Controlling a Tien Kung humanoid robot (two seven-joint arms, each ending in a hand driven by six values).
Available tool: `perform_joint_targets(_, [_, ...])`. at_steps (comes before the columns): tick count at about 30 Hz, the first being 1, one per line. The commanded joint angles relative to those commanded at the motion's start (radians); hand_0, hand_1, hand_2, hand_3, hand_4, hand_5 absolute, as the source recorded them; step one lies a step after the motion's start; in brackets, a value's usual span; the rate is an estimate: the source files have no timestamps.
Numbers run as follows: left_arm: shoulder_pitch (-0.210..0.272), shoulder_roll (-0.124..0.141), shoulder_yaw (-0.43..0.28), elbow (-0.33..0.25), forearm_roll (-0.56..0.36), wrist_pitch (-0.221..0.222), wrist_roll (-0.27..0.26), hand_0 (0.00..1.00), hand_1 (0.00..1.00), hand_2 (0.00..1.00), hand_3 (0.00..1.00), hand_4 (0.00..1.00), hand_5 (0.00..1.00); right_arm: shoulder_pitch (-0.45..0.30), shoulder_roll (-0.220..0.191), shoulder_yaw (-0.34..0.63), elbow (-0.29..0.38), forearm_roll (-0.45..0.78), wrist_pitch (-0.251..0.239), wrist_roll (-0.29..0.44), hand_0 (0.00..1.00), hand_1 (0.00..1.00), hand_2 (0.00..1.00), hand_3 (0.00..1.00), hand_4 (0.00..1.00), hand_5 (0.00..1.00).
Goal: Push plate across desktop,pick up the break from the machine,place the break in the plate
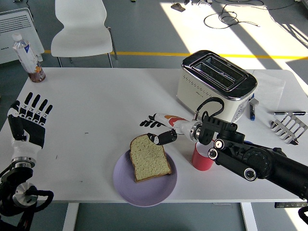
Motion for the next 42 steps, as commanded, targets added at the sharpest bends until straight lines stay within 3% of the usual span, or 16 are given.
perform_joint_targets(6, [-0.001, -0.001, -0.003, 0.0, 0.002, 0.0, -0.001, 0.788, 0.82, 0.904, 0.874, 0.514, 0.998, -0.005, -0.017, 0.039, 0.043, 0.0, -0.014, 0.0, 0.787, 0.779, 0.805, 0.797, 0.526, 0.232])
perform_joint_targets(7, [-0.001, -0.001, -0.003, -0.001, 0.002, 0.0, -0.001, 0.788, 0.826, 0.906, 0.88, 0.51, 0.998, -0.006, -0.018, 0.042, 0.046, 0.0, -0.014, 0.0, 0.789, 0.777, 0.803, 0.811, 0.575, 0.29])
perform_joint_targets(11, [-0.001, 0.0, -0.006, -0.001, 0.009, 0.001, -0.001, 0.788, 0.826, 0.906, 0.88, 0.51, 0.998, -0.041, -0.054, 0.109, 0.131, -0.002, -0.021, 0.002, 0.789, 0.777, 0.803, 0.811, 0.575, 0.29])
perform_joint_targets(18, [0.003, 0.007, -0.01, -0.006, 0.012, 0.003, -0.001, 0.788, 0.827, 0.904, 0.878, 0.508, 0.998, -0.167, -0.141, 0.321, 0.361, 0.162, -0.051, 0.038, 0.775, 0.765, 0.777, 0.799, 0.587, 0.327])
perform_joint_targets(20, [0.001, 0.009, -0.016, -0.01, 0.017, 0.002, 0.0, 0.789, 0.824, 0.905, 0.875, 0.502, 0.998, -0.216, -0.173, 0.392, 0.434, 0.229, -0.06, 0.054, 0.749, 0.734, 0.74, 0.751, 0.556, 0.317])
perform_joint_targets(24, [0.007, 0.009, -0.022, -0.013, 0.016, 0.004, -0.001, 0.789, 0.824, 0.905, 0.875, 0.502, 0.998, -0.305, -0.192, 0.537, 0.582, 0.337, -0.097, 0.081, 0.749, 0.734, 0.74, 0.751, 0.556, 0.317])
perform_joint_targets(28, [0.001, 0.011, -0.026, -0.018, 0.015, 0.004, -0.001, 0.793, 0.828, 0.903, 0.875, 0.5, 0.998, -0.39, -0.191, 0.694, 0.678, 0.446, -0.14, 0.115, 0.748, 0.733, 0.74, 0.746, 0.555, 0.33])
perform_joint_targets(33, [-0.002, 0.016, -0.033, -0.028, 0.016, 0.004, 0.005, 0.796, 0.83, 0.904, 0.877, 0.501, 0.998, -0.475, -0.189, 0.901, 0.668, 0.554, -0.168, 0.131, 0.772, 0.761, 0.786, 0.774, 0.558, 0.346])
perform_joint_targets(36, [0.0, 0.019, -0.047, -0.048, 0.013, 0.003, 0.013, 0.796, 0.83, 0.904, 0.877, 0.501, 0.998, -0.54, -0.185, 1.031, 0.641, 0.659, -0.157, 0.126, 0.772, 0.761, 0.786, 0.774, 0.558, 0.346])
perform_joint_targets(37, [0.0, 0.019, -0.048, -0.05, 0.013, 0.003, 0.013, 0.797, 0.83, 0.903, 0.876, 0.503, 0.998, -0.548, -0.184, 1.076, 0.638, 0.684, -0.155, 0.125, 0.805, 0.787, 0.814, 0.806, 0.551, 0.386])
perform_joint_targets(42, [-0.007, 0.025, -0.069, -0.076, 0.019, 0.002, 0.027, 0.797, 0.83, 0.903, 0.876, 0.503, 0.998, -0.64, -0.191, 1.221, 0.555, 0.735, -0.141, 0.105, 0.805, 0.787, 0.814, 0.806, 0.551, 0.386])
